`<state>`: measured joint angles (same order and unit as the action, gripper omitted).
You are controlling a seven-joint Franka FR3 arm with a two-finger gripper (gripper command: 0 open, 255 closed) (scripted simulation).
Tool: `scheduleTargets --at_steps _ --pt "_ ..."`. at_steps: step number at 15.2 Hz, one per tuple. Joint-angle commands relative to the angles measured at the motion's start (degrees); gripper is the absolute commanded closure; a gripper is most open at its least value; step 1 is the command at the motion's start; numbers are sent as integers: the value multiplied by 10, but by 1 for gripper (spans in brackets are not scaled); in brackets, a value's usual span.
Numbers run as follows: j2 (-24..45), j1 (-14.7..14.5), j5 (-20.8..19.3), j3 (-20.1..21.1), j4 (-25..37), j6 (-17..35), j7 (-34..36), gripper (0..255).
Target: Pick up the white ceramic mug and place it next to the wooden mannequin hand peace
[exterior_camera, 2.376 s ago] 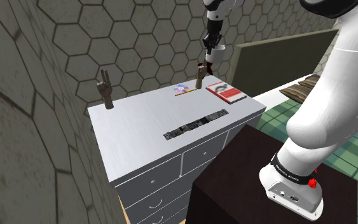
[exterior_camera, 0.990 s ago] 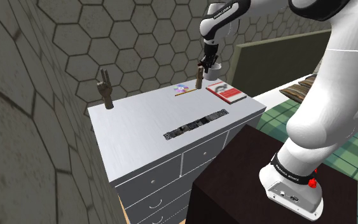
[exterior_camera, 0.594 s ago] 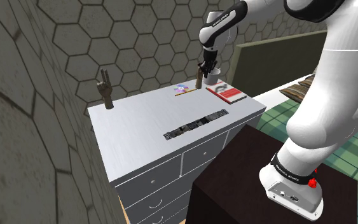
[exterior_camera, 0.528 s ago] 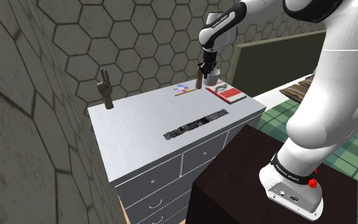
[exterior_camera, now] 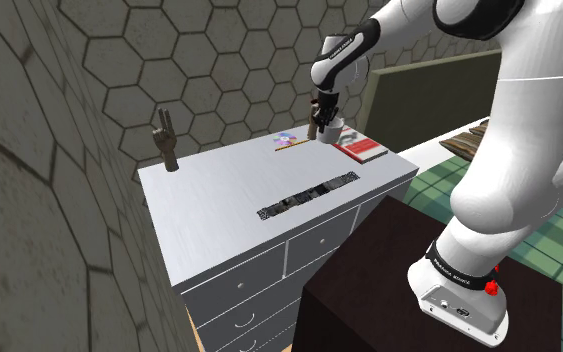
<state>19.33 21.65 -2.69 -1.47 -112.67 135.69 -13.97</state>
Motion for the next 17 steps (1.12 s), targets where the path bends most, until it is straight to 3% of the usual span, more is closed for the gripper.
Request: scheduleTargets --at_steps 1,7,15,16,17 --pt "9 0 0 0 -4 14 0 255" --pt "42 0 -1 0 -12 54 2 255" --pt "42 1 -1 0 -12 54 3 255" --pt "41 1 -1 0 -12 54 2 0" --pt "42 2 -1 0 -12 55 1 0"
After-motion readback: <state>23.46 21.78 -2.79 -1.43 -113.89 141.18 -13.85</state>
